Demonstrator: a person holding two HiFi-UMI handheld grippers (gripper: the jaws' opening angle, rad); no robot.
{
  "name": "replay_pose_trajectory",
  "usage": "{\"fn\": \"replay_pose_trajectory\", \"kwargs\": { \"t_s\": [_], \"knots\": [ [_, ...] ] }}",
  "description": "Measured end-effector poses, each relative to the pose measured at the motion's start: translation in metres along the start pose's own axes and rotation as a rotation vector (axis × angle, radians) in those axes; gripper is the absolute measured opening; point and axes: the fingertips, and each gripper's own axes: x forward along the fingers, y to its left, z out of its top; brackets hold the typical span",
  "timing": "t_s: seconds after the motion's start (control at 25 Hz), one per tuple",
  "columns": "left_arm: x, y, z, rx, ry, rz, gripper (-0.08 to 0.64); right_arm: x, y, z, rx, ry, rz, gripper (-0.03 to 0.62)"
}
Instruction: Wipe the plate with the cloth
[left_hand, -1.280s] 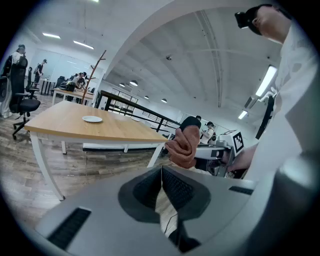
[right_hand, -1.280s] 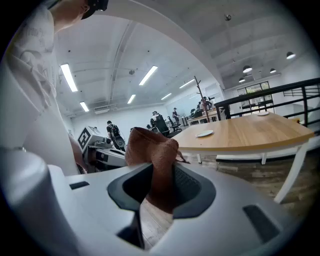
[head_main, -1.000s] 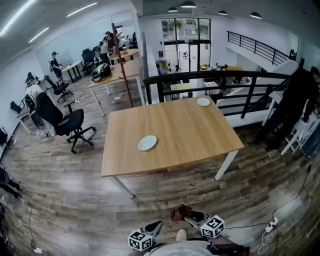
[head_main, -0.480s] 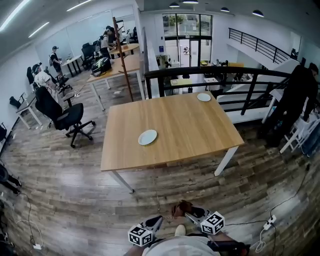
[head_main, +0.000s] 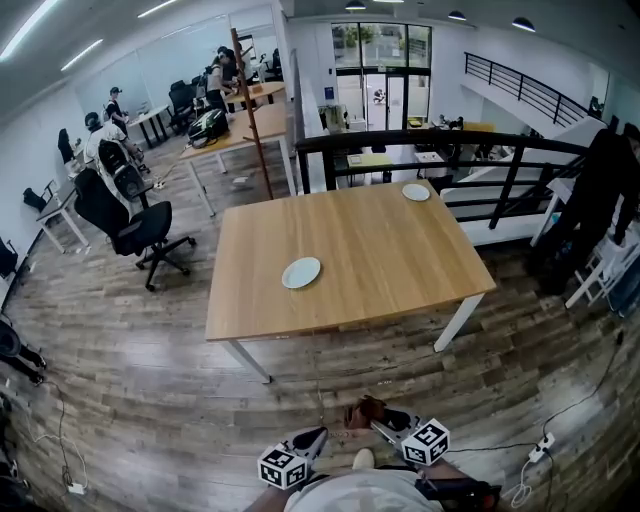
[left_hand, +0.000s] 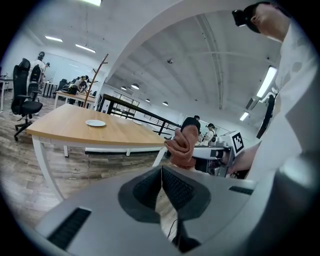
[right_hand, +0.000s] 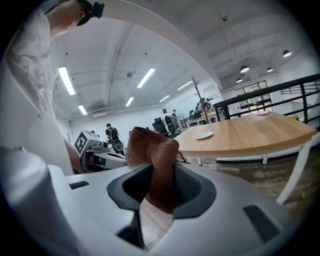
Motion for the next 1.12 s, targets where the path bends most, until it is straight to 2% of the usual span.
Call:
{"fn": "replay_pose_trajectory", "kwargs": {
  "t_s": [0.4, 0.84, 1.12],
  "knots": [
    [0.012, 0.012, 0.000, -0.018, 0.009, 0.025, 0.014, 0.010, -0.014, -0.006, 0.021, 0.026, 0.023, 0.124],
    [0.030, 0.029, 0.021, -0.019, -0.013, 0.081, 0.014, 0.027, -0.049, 0.011, 0.007, 0.023, 0.036, 0.123],
    [0.032, 0.033, 0.031, -0.016, -0.008, 0.091, 0.014, 0.034, -0.058, 0.016, 0.024, 0.022, 0.034, 0.123]
  ]
}}
